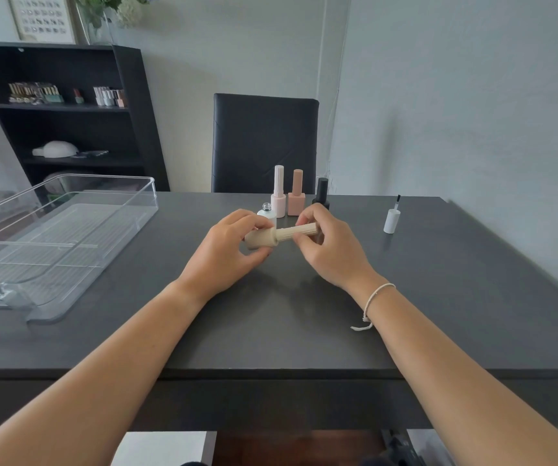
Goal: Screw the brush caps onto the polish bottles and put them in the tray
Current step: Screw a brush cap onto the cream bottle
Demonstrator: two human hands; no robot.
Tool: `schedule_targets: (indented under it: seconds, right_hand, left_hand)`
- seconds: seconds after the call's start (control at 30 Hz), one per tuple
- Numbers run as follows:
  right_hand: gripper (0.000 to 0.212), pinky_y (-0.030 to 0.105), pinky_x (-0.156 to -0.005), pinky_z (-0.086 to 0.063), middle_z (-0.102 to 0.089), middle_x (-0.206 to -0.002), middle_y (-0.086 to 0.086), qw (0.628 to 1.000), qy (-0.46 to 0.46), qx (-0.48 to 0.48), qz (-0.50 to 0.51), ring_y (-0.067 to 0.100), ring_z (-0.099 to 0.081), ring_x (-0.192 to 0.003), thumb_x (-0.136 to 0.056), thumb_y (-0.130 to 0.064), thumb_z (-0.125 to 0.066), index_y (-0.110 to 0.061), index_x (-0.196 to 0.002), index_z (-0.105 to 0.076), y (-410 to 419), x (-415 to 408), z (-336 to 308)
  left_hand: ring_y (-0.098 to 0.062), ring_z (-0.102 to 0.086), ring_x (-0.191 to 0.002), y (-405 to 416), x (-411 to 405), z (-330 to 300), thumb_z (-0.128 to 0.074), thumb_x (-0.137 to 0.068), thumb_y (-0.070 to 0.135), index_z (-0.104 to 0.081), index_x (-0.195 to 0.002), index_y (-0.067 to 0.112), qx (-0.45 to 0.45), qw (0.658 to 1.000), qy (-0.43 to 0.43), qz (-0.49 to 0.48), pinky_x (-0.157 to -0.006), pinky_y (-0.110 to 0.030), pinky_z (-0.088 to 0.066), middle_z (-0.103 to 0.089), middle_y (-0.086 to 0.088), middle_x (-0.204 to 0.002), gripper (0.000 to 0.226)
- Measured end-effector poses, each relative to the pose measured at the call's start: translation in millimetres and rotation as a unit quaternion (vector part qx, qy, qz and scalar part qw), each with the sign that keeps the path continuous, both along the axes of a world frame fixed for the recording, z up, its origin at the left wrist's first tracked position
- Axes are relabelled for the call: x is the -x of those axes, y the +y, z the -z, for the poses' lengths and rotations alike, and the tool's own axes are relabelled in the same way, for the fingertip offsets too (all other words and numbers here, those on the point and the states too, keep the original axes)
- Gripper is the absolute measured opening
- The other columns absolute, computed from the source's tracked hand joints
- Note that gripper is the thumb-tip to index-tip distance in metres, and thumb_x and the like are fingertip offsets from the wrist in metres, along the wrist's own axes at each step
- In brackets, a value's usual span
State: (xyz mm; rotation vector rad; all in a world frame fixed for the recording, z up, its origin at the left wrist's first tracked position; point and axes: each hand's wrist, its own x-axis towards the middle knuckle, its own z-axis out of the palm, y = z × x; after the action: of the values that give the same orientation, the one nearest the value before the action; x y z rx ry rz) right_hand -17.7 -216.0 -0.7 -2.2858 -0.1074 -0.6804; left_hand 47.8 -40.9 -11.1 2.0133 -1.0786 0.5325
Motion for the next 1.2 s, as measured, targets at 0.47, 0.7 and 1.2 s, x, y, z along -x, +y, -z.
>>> schedule_targets:
  seconds: [0.47, 0.7, 1.2]
  right_hand:
    - [0.008, 0.023, -0.052, -0.032, -0.050, -0.062, -0.015, 1.000, -0.007, 0.015, 0.017, 0.008, -0.045, -0.055, -0.087, -0.023, -0.057, -0.019, -0.081, -0.051, 1.0, -0.4, 0.3]
    - [0.047, 0.025, -0.051, -0.032, -0.048, -0.053, -0.007, 0.998, 0.020, -0.002, 0.051, 0.011, -0.046, -0.053, -0.090, -0.049, -0.042, -0.010, -0.070, -0.056, 1.1, -1.7, 0.5]
    - [0.044, 0.024, -0.049, -0.030, -0.044, -0.050, -0.008, 0.999, 0.004, -0.002, 0.051, 0.011, -0.042, -0.051, -0.090, -0.047, -0.046, -0.011, -0.063, -0.049, 0.2, -1.3, 1.7]
  left_hand:
    - [-0.006, -0.053, -0.089, 0.7, 0.0, -0.2, -0.071, -0.077, 0.015, -0.063, -0.101, 0.019, -0.002, 1.000, 0.000, 0.001, -0.081, -0.020, -0.047, -0.061, 0.004, -0.098, 0.026]
    - [-0.008, -0.054, -0.089, -0.1, 0.2, 0.3, -0.071, -0.077, 0.014, -0.063, -0.101, 0.019, 0.005, 1.000, 0.004, 0.006, -0.082, -0.024, -0.047, -0.061, 0.004, -0.097, 0.026]
    - [-0.005, -0.053, -0.089, 0.2, -1.0, 1.3, -0.071, -0.077, 0.015, -0.062, -0.102, 0.021, 0.002, 1.000, 0.008, 0.009, -0.082, -0.023, -0.048, -0.061, 0.006, -0.097, 0.027]
